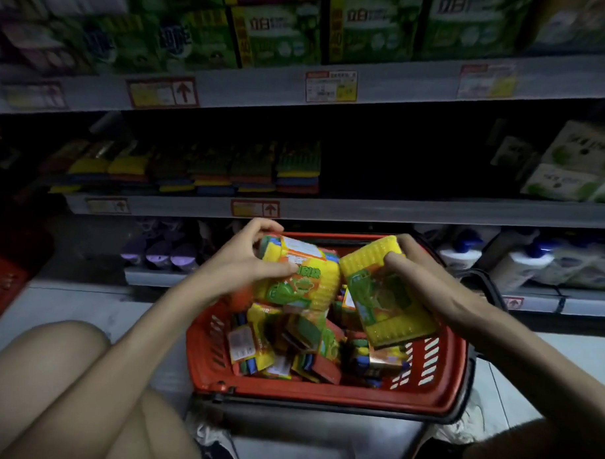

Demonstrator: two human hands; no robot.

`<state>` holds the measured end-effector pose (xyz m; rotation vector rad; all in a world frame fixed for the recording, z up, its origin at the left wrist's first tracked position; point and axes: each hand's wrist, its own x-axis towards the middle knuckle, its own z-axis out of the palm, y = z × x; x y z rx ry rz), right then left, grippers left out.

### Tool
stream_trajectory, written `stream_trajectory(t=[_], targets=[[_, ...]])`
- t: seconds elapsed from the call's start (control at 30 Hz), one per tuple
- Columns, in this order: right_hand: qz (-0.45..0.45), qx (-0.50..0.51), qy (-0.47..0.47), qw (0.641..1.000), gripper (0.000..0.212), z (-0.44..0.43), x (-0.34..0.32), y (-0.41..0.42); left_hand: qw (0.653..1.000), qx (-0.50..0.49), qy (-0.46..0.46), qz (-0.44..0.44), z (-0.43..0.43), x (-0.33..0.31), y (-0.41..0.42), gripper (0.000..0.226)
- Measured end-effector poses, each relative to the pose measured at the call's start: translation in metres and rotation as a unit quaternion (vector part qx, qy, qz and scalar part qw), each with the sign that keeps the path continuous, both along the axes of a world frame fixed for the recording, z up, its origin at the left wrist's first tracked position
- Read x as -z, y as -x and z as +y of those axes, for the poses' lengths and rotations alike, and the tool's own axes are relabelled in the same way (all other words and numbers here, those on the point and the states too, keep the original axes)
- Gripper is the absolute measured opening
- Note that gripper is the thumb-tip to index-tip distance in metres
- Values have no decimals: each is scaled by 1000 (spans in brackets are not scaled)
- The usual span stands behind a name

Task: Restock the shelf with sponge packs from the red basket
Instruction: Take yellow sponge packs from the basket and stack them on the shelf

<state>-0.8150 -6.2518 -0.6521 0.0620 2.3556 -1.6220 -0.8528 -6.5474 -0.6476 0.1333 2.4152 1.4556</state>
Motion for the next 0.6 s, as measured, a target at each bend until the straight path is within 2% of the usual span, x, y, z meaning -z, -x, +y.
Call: stream_trajectory(t=[0.07,0.13,0.2,0.33,0.5,0.6], targets=[[15,4,-9,1000,10,1,1,-1,1000,-21,0,4,7,-4,2,63],[22,10,-3,1000,23,4,0,-3,999,-46,-21,8,12,-11,3,66],[27,4,-1,1000,34,7,-5,-5,997,-60,-50,21,19,-20,2,60],[53,-29,-14,998,32,11,-18,-8,995,-43,-91,10,37,-34,-3,55],[70,-80,-44,993,30,20,-27,-14,997,58,-7,-43,42,-49,-3,96],[63,-126,-58,988,35,21,-31,-12,991,108,48,-60,40,-57,-2,106]])
